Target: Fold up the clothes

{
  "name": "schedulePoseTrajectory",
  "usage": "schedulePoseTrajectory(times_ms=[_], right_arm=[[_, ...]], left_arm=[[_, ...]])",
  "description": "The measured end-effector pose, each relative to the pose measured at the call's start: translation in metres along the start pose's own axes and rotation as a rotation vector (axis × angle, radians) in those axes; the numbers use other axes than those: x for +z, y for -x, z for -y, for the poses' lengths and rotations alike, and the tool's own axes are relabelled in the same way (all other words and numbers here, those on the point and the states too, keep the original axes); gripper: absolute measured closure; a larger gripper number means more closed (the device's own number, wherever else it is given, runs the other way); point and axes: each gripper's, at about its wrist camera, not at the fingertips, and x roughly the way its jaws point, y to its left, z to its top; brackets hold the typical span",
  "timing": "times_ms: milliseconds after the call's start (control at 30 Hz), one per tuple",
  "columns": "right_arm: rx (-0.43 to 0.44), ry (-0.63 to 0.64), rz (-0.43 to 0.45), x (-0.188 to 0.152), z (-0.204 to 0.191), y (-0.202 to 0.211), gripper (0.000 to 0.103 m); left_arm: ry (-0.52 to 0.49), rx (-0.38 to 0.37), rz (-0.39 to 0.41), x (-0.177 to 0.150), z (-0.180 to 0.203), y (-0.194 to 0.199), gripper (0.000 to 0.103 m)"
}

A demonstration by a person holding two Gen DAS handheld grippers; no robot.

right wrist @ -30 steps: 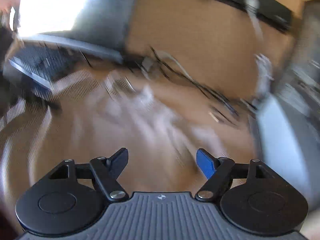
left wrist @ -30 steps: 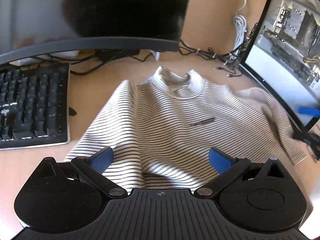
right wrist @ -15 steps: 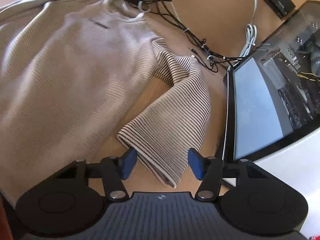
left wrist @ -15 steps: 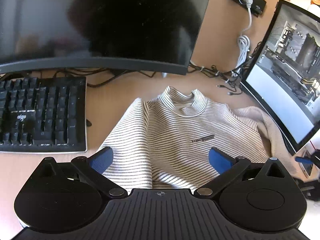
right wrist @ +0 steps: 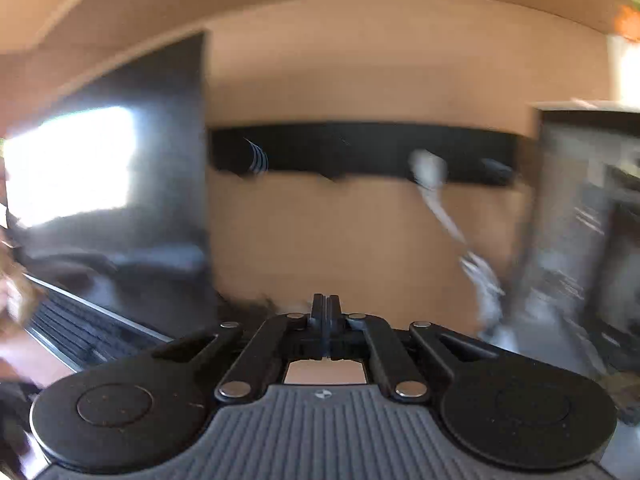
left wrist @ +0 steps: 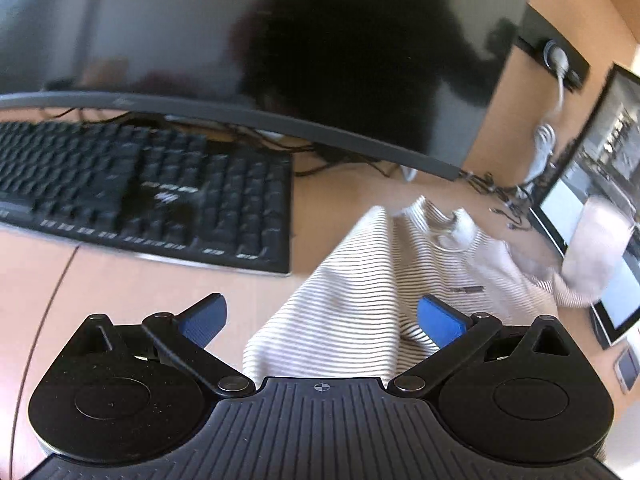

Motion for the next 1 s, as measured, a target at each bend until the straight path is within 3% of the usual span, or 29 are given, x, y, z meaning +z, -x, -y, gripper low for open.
schedulePoseTrajectory(times_ms=[167,233,267,300,367,500,700,767,800,833,1000], right_arm=[[0.063,0.104,-0.060,-0.003,-0.044,-0.051,0.102],[0.057,0.124,-0.113,-0.017,-0.048,-0.062,0.091],[0.055,0.095,-0.148,-0.027,-0.045,-0.065,0.064],[0.057,0.055,-0.186,-0.038,-0.041,-0.068,0.025],[0.054,-0.027,-0.232,-0.068,-0.036,-0.063,0.007],[-0.002,-0.161,-0.329,-0.134,-0.034,-0.037,0.003],[-0.172,-0.270,-0.401,-0.202,0.001,0.020,0.000],[-0.220,-0.312,-0.397,-0.216,0.020,0.039,0.000],[-0.235,-0.332,-0.392,-0.223,0.030,0.046,0.000],[-0.240,-0.347,-0.390,-0.229,0.039,0.050,0.000],[-0.217,-0.400,-0.380,-0.253,0.069,0.058,0.000]], left_arm=[[0.025,0.016,0.017,-0.010,-0.005,0.017,0.000],[0.014,-0.010,0.008,-0.016,0.002,0.019,0.000],[0.006,-0.027,0.001,-0.019,0.007,0.018,0.000],[0.007,-0.046,-0.012,-0.021,0.012,0.015,0.000],[0.015,-0.083,-0.040,-0.024,0.020,0.008,0.000],[0.070,-0.214,-0.126,-0.026,0.040,-0.008,0.000],[0.143,-0.480,-0.241,-0.022,0.104,-0.022,0.000],[0.147,-0.538,-0.290,-0.025,0.132,-0.033,0.004],[0.148,-0.566,-0.316,-0.027,0.146,-0.038,0.011],[0.144,-0.579,-0.337,-0.029,0.162,-0.045,0.017],[0.111,-0.491,-0.338,-0.032,0.223,-0.083,0.016]])
